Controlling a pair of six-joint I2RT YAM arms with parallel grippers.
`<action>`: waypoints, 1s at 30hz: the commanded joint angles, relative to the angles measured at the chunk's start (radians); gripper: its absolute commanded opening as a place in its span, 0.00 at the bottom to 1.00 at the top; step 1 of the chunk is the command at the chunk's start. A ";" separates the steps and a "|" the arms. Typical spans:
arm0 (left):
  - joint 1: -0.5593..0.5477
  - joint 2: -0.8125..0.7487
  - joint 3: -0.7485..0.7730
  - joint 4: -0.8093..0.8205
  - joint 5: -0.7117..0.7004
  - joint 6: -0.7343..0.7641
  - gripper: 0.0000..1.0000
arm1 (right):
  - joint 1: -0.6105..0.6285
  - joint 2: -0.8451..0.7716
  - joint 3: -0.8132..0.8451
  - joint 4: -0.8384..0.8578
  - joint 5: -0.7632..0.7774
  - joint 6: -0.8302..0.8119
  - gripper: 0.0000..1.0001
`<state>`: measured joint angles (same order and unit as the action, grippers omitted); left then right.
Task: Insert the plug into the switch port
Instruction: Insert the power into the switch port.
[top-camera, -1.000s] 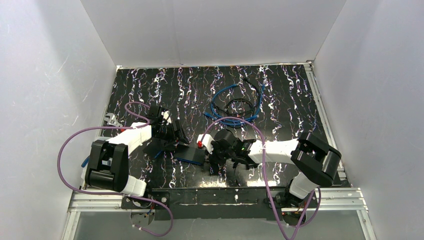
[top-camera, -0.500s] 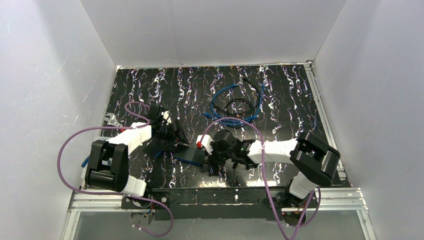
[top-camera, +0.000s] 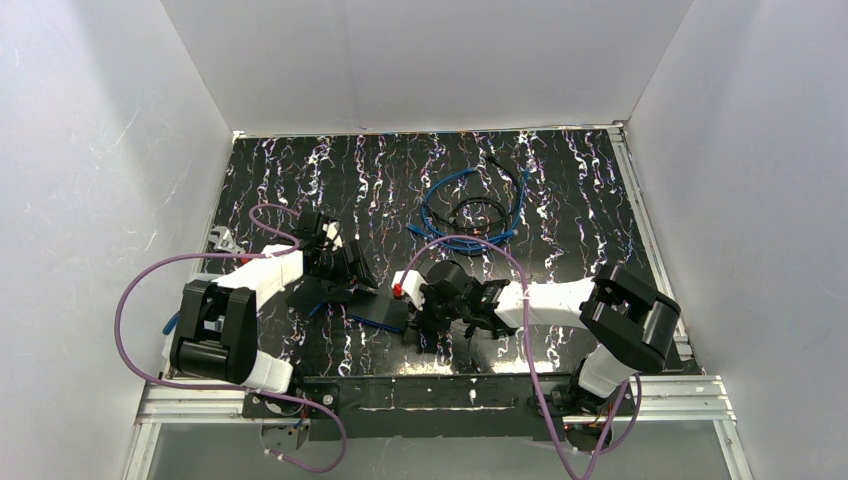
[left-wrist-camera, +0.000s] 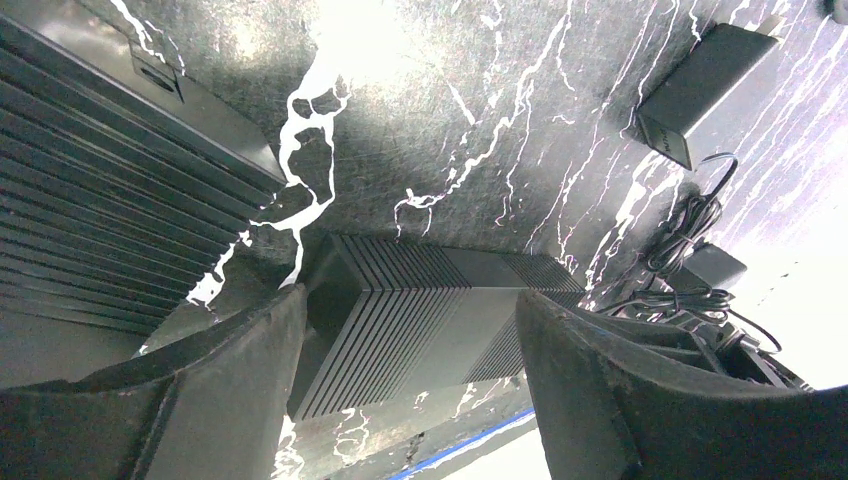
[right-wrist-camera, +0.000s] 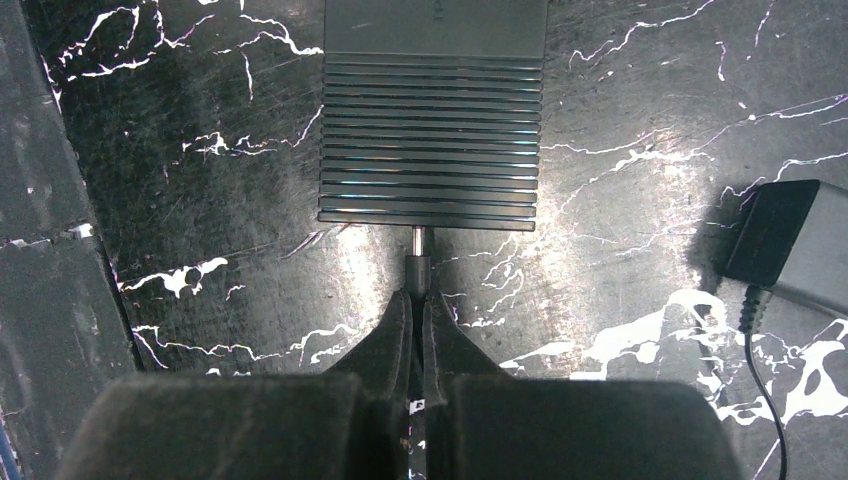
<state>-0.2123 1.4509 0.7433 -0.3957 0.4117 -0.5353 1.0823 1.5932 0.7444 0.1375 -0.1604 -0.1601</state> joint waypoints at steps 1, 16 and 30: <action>-0.002 -0.039 -0.015 -0.036 -0.003 -0.002 0.75 | 0.010 -0.017 0.028 0.042 -0.005 0.011 0.01; -0.002 -0.080 -0.022 -0.057 -0.026 -0.006 0.76 | 0.013 -0.011 0.026 0.040 0.048 0.045 0.01; -0.002 -0.059 -0.030 -0.037 0.024 0.001 0.75 | 0.014 0.011 0.065 0.035 0.038 0.034 0.01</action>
<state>-0.2123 1.4059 0.7274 -0.4251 0.4029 -0.5417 1.0897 1.5999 0.7590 0.1346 -0.1167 -0.1291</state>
